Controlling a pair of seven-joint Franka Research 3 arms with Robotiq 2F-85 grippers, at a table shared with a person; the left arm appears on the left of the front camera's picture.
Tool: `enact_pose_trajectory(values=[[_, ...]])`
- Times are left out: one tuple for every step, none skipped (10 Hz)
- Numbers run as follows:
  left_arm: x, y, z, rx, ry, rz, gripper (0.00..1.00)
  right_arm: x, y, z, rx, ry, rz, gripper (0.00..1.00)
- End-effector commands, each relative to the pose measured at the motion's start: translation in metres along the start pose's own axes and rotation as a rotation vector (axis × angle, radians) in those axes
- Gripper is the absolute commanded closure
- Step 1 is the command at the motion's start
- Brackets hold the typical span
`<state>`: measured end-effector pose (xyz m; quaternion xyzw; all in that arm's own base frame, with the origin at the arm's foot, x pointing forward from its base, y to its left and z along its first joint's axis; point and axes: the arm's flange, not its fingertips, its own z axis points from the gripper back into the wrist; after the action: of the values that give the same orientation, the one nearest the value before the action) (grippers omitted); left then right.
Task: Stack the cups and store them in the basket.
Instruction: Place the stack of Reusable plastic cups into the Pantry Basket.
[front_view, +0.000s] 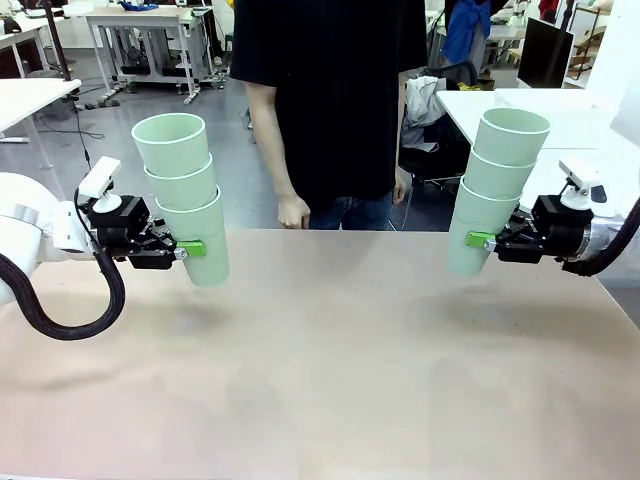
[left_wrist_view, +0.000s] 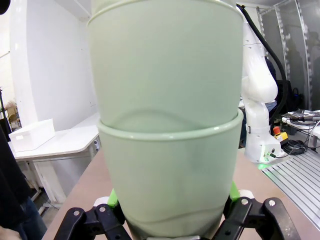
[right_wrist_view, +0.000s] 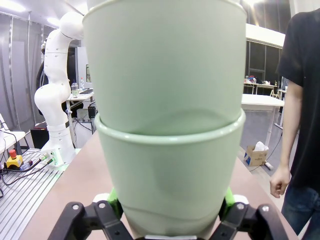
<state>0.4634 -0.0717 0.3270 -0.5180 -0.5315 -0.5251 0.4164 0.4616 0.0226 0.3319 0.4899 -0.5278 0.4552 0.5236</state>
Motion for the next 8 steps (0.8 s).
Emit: enact_pose_trajectory(values=[[0.0049, 0.0004, -0.0011, -0.005, -0.003, -0.012, 0.13, 0.0049, -0.0019, -0.0022, -0.015, -0.01, 0.01, 0.15], [0.0049, 0.0004, -0.0011, -0.005, -0.003, -0.012, 0.13, 0.0049, -0.0019, -0.0022, -0.015, -0.01, 0.01, 0.15], [0.0049, 0.0004, -0.0011, -0.005, -0.003, -0.012, 0.13, 0.0049, -0.0019, -0.0022, -0.015, -0.01, 0.01, 0.15], [0.0049, 0.0004, -0.0011, -0.005, -0.003, -0.012, 0.13, 0.0049, -0.0019, -0.0022, -0.015, -0.01, 0.01, 0.15], [0.0049, 0.0004, -0.0011, -0.005, -0.003, -0.012, 0.13, 0.0049, -0.0019, -0.0022, -0.015, -0.01, 0.01, 0.15], [0.0049, 0.0004, -0.0011, -0.005, -0.003, -0.012, 0.13, 0.0049, -0.0019, -0.0022, -0.015, -0.01, 0.01, 0.15], [0.0049, 0.0004, -0.0011, -0.005, -0.003, -0.012, 0.13, 0.0049, -0.0019, -0.0022, -0.015, -0.01, 0.01, 0.15], [0.0049, 0.0004, -0.0011, -0.005, -0.003, -0.012, 0.13, 0.0049, -0.0019, -0.0022, -0.015, -0.01, 0.01, 0.15]])
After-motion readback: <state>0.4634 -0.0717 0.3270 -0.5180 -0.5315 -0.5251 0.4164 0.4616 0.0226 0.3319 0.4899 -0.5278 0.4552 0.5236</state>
